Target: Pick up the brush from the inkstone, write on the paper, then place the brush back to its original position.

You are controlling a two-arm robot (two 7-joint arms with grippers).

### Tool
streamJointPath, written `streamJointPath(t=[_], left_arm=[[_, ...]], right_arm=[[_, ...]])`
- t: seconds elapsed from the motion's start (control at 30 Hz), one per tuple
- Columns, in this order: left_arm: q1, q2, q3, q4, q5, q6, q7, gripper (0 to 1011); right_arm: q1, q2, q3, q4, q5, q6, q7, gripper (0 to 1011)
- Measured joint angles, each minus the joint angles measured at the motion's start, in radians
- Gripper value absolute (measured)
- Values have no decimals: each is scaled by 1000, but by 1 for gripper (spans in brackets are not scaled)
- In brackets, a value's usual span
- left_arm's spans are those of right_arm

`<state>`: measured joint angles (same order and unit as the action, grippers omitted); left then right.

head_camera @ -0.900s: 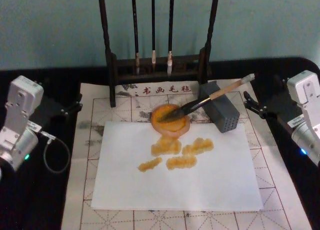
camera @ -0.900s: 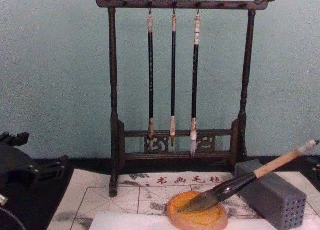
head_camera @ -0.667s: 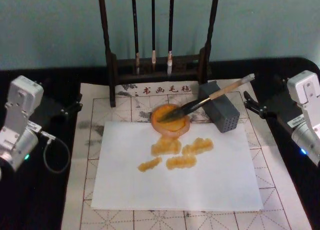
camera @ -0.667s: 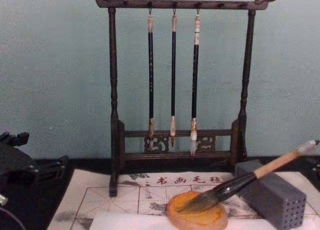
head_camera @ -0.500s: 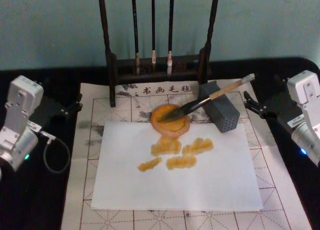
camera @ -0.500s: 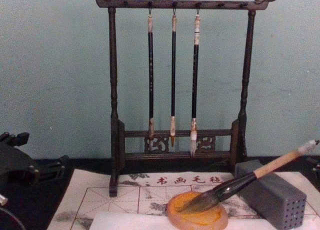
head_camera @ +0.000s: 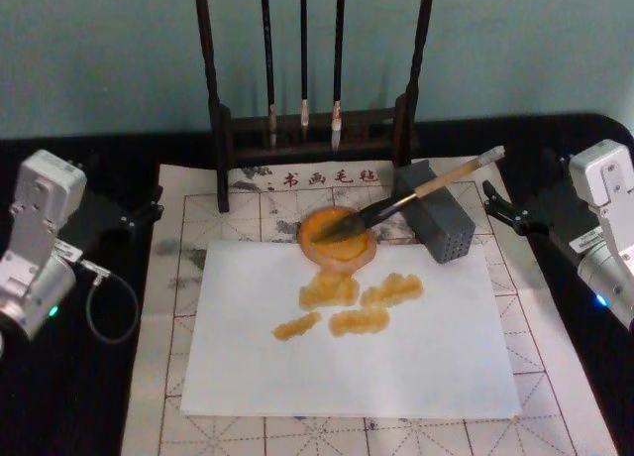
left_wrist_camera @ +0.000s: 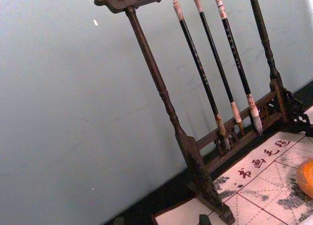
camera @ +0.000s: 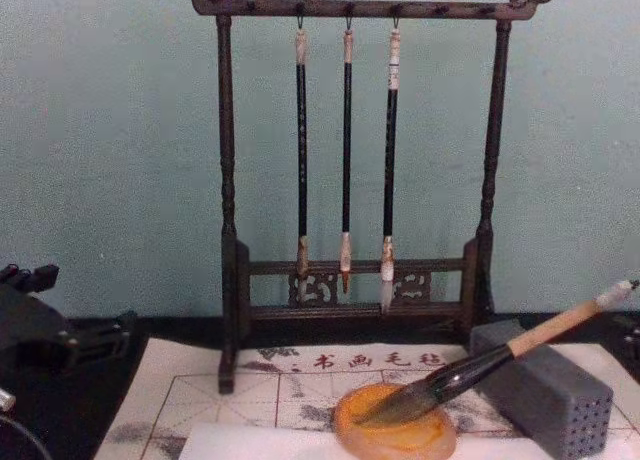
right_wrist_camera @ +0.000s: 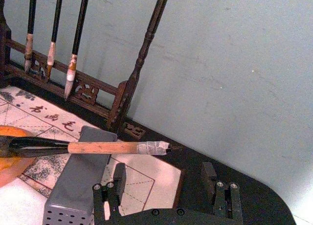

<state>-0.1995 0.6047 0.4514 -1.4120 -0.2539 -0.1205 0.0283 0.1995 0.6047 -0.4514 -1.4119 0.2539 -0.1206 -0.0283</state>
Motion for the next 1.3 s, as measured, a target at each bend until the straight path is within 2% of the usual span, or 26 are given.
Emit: streamJointPath(t=[1.2,1.3], left_arm=[[0,0,0,0,0,0,0,1001],[0,0,0,0,0,0,0,1001]], right_arm=[[0,0,0,0,0,0,0,1000],[-8,-3,8,-4,2,0,9,1000]])
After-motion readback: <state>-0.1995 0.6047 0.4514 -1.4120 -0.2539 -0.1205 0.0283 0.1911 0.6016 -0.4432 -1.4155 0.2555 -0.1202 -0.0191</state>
